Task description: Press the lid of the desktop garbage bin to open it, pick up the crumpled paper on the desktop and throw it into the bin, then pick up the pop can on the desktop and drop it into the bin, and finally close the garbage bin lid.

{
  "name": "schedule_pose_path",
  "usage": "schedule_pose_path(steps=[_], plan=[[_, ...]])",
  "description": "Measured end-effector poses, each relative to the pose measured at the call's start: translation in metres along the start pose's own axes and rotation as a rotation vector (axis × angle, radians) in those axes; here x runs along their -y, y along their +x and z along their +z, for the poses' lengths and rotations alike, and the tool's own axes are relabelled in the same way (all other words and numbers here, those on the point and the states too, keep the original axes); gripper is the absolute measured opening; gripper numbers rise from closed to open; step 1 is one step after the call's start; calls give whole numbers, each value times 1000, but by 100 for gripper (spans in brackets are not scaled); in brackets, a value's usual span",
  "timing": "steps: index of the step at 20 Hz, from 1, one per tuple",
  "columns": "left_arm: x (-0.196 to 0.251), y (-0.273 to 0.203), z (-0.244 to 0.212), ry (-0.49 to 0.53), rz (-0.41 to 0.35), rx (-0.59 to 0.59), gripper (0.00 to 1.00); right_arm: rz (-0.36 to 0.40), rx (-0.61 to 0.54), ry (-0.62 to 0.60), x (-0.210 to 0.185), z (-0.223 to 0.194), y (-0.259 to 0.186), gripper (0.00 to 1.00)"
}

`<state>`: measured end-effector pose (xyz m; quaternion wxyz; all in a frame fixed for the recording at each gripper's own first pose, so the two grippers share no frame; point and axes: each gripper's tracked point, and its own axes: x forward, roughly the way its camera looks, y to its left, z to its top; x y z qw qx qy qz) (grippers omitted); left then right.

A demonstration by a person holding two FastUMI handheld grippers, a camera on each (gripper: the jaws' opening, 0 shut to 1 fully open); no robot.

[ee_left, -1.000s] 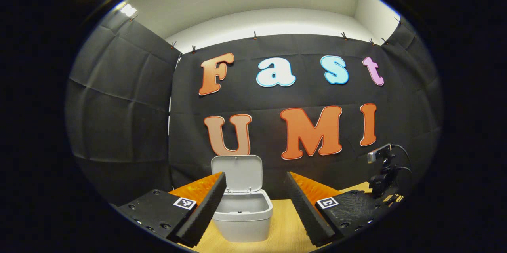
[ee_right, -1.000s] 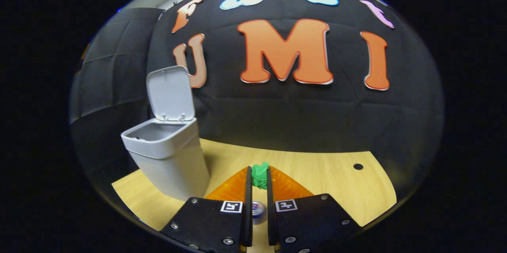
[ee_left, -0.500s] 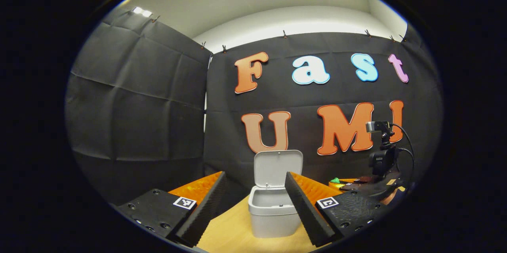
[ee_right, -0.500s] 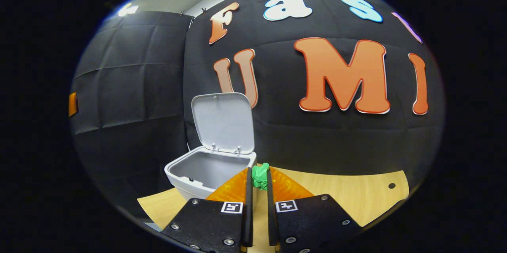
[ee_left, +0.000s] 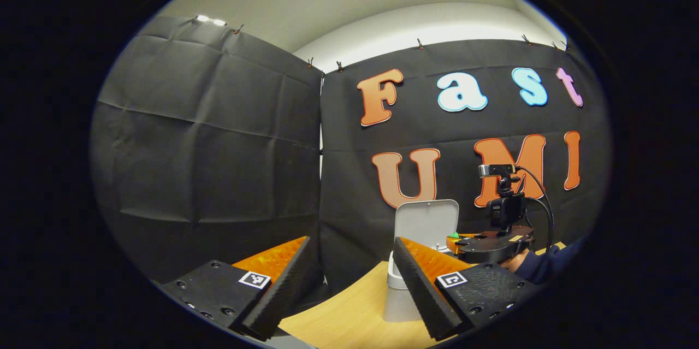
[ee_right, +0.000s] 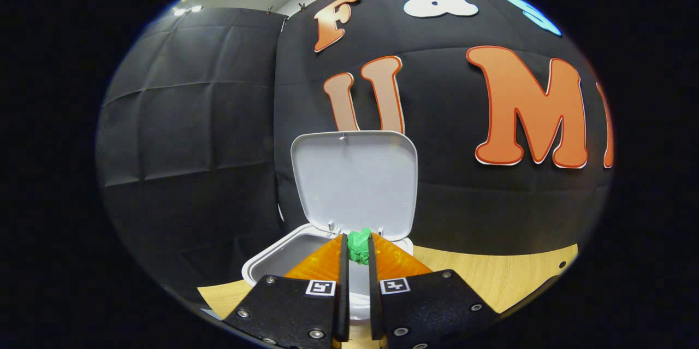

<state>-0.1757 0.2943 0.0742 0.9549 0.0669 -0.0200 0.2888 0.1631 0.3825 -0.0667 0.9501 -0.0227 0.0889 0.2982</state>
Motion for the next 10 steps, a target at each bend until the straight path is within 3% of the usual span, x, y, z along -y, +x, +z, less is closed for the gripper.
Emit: schedule_pose_path(steps=[2,4,5,6,7,8,10], plan=[[1,3,-3,-6,-3,-5,99,-5,17,7,0,4,4,18],[2,5,-4,-10,-11,-8,94,-5,28,8,-1,3,5,30],[3,6,-6,-13,-18,-9,94,-4,29,4,-1,4,3,49],[5,5,-5,-16,-27,-10,99,-6,30,1,0,3,3,46],[7,6,-8,-18,-36,-13,99,-11,34,4,3,4,2,70],[9,8,-9,-20,-45,-13,94,-15,38,10,6,4,1,79],[24,14,-10,-27,-73,-18,99,-28,53,26,14,7,-7,86]])
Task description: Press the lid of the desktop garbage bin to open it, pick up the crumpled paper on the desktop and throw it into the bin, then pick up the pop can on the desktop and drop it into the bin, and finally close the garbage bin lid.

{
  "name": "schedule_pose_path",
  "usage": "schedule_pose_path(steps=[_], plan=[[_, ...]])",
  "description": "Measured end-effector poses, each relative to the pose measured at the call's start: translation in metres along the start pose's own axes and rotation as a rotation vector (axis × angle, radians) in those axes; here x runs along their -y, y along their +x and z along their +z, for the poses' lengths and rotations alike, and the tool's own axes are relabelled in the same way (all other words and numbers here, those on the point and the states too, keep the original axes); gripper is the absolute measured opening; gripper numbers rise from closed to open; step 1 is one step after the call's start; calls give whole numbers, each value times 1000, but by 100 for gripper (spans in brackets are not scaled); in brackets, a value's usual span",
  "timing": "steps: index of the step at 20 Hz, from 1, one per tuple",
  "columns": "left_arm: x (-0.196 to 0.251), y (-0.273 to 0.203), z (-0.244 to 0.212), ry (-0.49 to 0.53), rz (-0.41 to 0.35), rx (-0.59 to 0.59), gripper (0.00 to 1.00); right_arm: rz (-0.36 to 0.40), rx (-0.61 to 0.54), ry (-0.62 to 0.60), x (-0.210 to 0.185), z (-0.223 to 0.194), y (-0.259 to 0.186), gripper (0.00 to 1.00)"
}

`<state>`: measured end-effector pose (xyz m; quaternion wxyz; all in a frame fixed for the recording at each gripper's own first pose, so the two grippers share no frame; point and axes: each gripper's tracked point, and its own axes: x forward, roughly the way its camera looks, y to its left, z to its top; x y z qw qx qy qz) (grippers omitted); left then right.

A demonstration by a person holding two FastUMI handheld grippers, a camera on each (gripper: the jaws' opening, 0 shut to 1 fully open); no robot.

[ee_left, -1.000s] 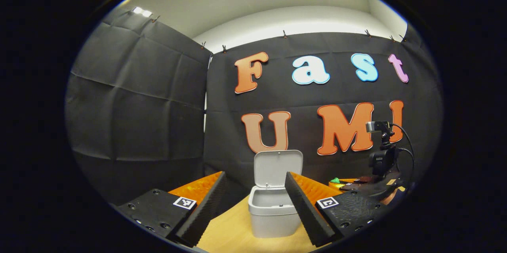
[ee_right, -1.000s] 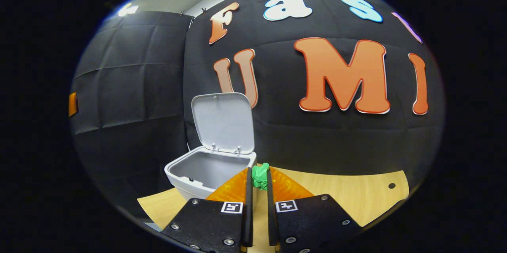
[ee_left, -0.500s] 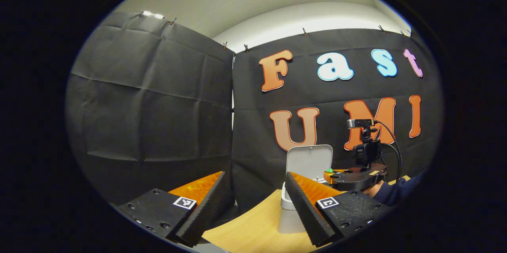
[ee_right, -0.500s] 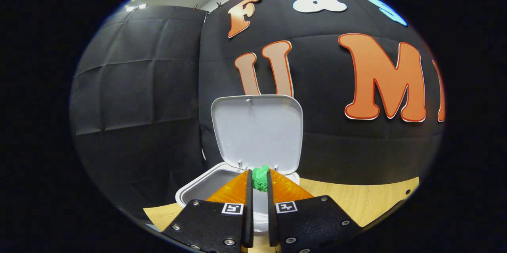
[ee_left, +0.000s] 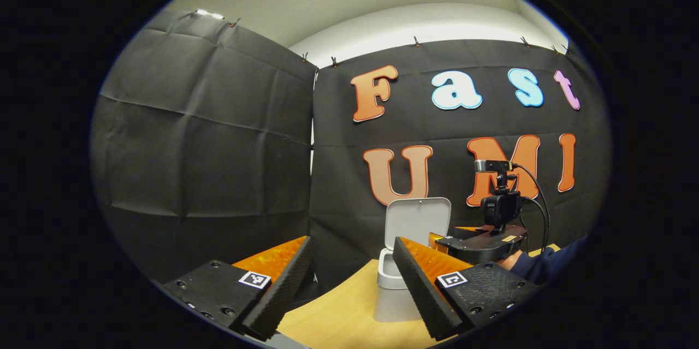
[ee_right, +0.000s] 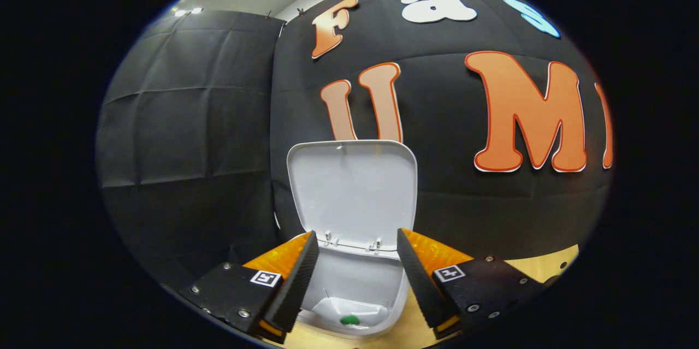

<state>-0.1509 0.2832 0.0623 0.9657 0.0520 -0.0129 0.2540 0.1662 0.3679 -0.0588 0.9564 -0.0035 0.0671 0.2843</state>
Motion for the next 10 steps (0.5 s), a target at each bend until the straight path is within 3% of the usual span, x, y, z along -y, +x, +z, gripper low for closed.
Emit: schedule_pose_path(steps=[2,3,4,6,7,8,9,10], plan=[[18,5,-4,-9,-47,-4,94,-25,-1,9,13,0,-15,92],[28,6,-4,-11,-72,1,99,-38,13,18,20,2,-28,93],[38,10,-6,-12,-93,2,95,-53,28,16,29,6,-41,93],[57,13,-10,-17,-144,0,95,-93,56,-6,47,14,-63,93],[71,13,-15,-18,-191,-10,99,-106,63,-13,55,17,-74,93],[82,14,-18,-10,-221,-7,96,-121,65,-19,62,19,-86,100],[92,15,-17,-4,-239,-2,100,-140,67,-24,72,21,-98,100],[101,18,-19,-4,-261,4,99,-162,71,-28,82,23,-110,93]])
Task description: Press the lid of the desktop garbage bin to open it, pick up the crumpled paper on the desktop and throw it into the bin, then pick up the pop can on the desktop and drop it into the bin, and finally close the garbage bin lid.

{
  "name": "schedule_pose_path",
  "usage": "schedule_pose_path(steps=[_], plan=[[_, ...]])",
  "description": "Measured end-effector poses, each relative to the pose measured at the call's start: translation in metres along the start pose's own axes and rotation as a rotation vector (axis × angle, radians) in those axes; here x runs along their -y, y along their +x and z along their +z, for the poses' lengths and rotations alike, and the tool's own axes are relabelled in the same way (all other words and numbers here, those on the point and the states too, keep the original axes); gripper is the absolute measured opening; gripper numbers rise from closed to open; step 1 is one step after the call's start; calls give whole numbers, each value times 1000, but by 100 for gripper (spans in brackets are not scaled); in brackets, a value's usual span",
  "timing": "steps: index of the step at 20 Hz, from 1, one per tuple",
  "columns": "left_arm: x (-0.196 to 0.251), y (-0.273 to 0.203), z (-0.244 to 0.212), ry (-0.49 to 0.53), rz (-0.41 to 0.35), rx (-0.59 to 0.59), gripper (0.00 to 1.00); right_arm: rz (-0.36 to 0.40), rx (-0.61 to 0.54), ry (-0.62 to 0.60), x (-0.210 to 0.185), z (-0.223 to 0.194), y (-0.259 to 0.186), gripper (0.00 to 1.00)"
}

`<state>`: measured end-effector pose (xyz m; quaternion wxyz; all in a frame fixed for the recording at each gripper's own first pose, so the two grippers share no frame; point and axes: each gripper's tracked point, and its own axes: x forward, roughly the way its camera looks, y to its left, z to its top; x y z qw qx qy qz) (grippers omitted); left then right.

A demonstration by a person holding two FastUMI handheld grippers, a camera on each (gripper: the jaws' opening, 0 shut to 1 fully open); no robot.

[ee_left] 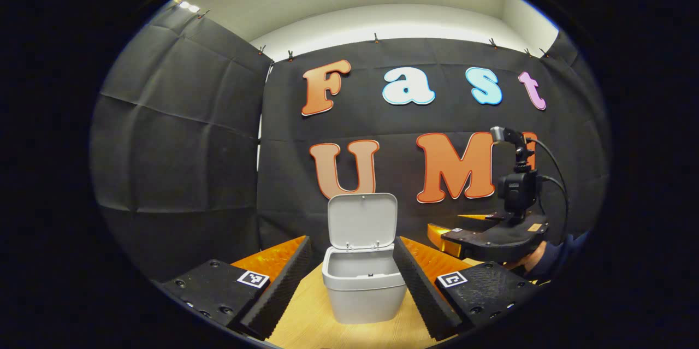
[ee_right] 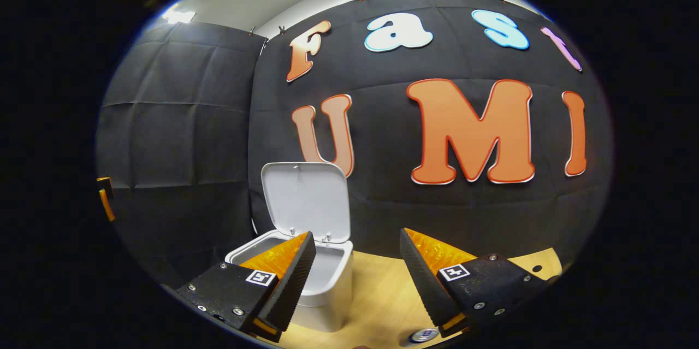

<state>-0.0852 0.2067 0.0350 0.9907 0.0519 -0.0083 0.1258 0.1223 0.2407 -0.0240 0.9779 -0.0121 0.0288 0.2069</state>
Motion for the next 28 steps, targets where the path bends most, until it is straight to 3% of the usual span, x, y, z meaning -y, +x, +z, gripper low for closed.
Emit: schedule_pose_path(steps=[2,3,4,5,10,13,15,19,20,21,24,25,26,28], plan=[[25,7,-5,-3,-60,0,95,-45,9,5,24,8,-17,93],[38,10,-8,-4,-93,1,100,-68,14,7,36,9,-27,100],[50,12,-10,-4,-118,1,100,-94,2,22,49,6,-37,100],[61,18,-14,-3,-137,-6,95,-109,-4,38,57,3,-46,93],[124,31,-35,-52,-268,-41,95,-239,-8,28,114,-4,-98,93],[163,35,-50,-2,-347,-47,100,-309,-22,15,142,-8,-121,93],[190,39,-64,44,-393,-42,96,-342,-37,28,156,-12,-135,93],[246,43,-110,36,-498,-108,95,-402,-58,31,181,-20,-159,93],[254,48,-124,39,-515,-123,100,-418,-61,28,187,-20,-165,93],[262,53,-137,41,-526,-133,95,-433,-64,26,193,-21,-171,93],[287,57,-163,35,-539,-160,95,-473,-81,19,207,-24,-185,93],[292,54,-176,35,-540,-169,100,-484,-88,18,210,-26,-189,93],[298,57,-188,39,-539,-182,95,-493,-96,21,213,-27,-193,93],[310,66,-217,52,-544,-210,96,-512,-107,19,219,-28,-202,93]])
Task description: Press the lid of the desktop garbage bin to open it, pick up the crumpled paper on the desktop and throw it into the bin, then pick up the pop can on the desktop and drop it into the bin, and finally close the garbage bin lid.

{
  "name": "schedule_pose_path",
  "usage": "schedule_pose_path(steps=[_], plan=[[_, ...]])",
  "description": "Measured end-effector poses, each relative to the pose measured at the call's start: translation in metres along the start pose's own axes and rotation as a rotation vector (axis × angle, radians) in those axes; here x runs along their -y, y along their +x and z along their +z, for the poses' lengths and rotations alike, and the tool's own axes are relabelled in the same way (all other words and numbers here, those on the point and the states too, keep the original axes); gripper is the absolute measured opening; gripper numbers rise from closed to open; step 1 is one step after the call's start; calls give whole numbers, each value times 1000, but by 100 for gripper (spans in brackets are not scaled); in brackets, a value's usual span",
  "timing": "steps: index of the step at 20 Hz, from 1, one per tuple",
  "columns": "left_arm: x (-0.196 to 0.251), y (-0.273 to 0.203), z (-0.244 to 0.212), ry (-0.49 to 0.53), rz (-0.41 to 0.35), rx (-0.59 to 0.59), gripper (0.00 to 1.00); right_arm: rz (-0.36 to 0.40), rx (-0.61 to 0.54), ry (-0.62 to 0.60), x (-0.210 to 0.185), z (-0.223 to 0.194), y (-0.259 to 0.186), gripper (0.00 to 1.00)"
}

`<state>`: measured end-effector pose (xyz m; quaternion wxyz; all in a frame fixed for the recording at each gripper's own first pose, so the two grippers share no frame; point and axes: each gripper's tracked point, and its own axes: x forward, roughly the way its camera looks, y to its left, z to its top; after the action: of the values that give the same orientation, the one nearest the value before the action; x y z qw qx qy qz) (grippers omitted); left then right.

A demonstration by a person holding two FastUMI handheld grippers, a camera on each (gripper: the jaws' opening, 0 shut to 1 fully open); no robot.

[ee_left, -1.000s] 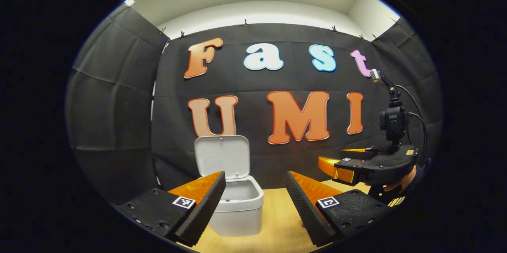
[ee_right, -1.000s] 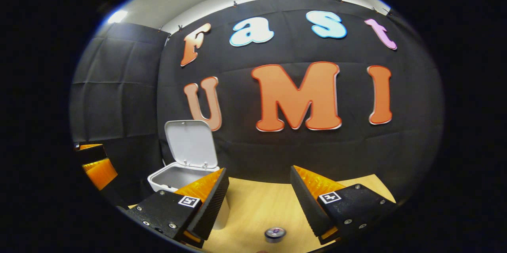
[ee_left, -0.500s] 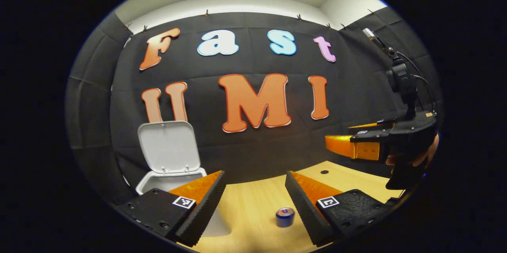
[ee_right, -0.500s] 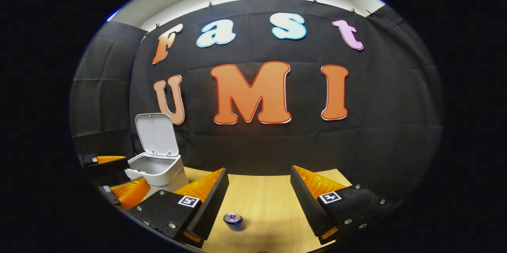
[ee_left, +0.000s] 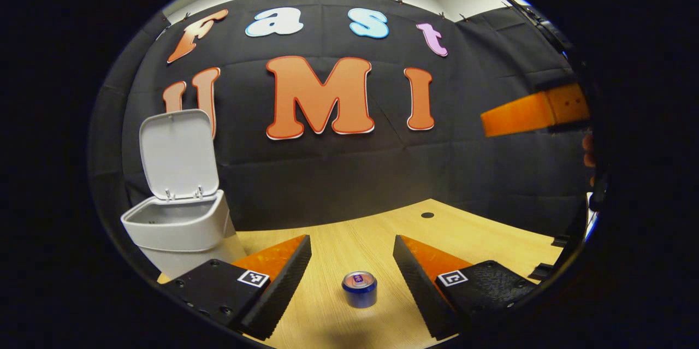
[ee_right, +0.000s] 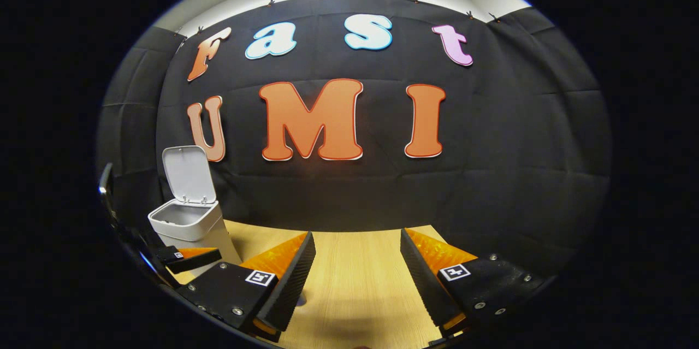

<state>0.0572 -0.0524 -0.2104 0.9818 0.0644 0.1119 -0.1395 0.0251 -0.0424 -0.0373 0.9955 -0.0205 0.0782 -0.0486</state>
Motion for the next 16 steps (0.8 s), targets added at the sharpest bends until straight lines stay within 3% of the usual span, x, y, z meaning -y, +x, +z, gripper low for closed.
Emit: schedule_pose_path(steps=[9,16], plan=[[7,76,-131,-16,26,-224,99,-82,-50,-45,29,-7,-18,94],[9,109,-189,-39,20,-324,99,-127,-80,-53,41,-8,-22,94]])
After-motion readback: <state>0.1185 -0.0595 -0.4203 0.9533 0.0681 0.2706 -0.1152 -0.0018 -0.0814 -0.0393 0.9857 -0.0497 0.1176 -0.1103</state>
